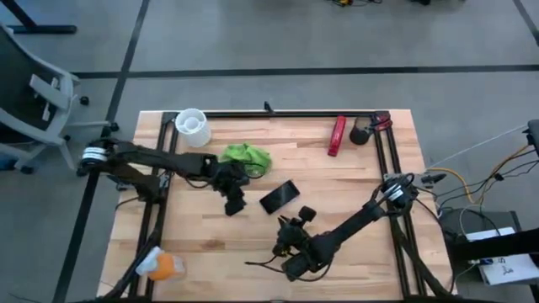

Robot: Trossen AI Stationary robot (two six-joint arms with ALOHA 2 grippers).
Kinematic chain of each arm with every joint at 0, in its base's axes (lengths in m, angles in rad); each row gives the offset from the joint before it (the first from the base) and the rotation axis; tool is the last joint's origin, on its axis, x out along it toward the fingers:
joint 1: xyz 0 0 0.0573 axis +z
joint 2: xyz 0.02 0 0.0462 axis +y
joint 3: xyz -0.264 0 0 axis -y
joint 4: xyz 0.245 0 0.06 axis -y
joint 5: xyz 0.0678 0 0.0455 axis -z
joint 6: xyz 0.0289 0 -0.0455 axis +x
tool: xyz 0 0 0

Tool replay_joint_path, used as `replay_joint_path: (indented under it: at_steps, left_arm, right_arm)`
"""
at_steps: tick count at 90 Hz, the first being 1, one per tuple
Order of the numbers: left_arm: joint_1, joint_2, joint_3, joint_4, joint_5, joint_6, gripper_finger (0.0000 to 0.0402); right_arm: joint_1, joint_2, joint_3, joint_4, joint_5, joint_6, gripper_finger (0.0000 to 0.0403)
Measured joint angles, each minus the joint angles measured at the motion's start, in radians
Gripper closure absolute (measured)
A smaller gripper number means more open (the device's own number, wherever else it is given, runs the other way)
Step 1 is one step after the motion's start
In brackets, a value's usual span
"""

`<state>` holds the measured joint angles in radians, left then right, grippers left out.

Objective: Apply microfiber cloth
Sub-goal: Spray the front and back of the cellphone using the cleaning bottle

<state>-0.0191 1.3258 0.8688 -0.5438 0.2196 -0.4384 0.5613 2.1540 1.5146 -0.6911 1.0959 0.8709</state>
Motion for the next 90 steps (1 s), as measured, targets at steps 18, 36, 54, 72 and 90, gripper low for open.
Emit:
replay_joint_path:
  at_steps: [18,36,54,72,90]
  left_arm:
    - [-0.026,-0.152,0.0,-0.098,0.242,-0.148,0.0274]
    - [-0.089,-0.292,0.0,-0.104,0.304,-0.318,0.0292]
    - [-0.237,-0.428,0.0,-0.1,0.261,-0.497,0.0306]
    - [-0.45,-0.517,0.031,-0.098,0.053,-0.633,0.0323]
    - [-0.647,-0.518,0.114,-0.103,-0.082,-0.646,0.0339]
  right_arm:
    - [-0.001,0.0,0.001,0.029,0.037,0.001,0.0356]
    - [-0.001,0.0,0.001,0.045,0.042,0.003,0.035]
    - [-0.005,0.0,0.001,0.057,0.085,-0.003,0.035]
    - [-0.016,-0.009,0.001,0.099,0.087,0.009,0.0363]
    - [-0.014,-0.018,0.001,0.112,0.081,0.029,0.037]
